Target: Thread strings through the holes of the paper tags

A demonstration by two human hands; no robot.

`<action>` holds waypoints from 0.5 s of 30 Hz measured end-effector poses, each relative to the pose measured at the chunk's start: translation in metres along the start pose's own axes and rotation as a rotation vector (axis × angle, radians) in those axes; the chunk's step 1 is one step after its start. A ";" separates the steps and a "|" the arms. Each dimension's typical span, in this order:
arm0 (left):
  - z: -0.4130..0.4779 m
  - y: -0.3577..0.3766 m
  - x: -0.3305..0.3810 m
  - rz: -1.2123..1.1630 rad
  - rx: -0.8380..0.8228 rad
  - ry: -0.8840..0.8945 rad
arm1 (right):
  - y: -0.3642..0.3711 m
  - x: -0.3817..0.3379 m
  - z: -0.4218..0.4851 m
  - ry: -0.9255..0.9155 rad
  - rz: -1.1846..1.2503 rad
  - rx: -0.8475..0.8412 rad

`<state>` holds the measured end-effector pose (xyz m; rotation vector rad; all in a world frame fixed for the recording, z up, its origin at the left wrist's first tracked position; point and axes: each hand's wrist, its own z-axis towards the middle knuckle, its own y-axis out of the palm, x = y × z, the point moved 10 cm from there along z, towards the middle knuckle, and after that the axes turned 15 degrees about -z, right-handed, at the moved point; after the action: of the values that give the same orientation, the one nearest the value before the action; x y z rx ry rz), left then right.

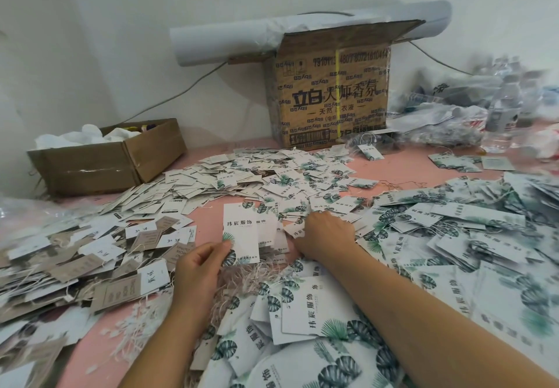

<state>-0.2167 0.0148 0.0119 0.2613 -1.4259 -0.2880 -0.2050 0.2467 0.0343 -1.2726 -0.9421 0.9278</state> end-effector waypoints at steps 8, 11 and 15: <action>-0.001 0.000 0.002 0.022 0.001 0.014 | -0.005 0.002 -0.001 0.007 0.015 0.037; -0.001 0.000 0.004 0.018 0.008 0.022 | -0.008 0.005 0.000 0.016 0.076 0.071; -0.002 0.001 0.006 -0.004 0.003 0.028 | -0.012 0.002 0.000 0.002 0.159 0.096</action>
<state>-0.2141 0.0136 0.0171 0.2700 -1.3980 -0.2839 -0.2037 0.2480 0.0460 -1.2799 -0.7939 1.0828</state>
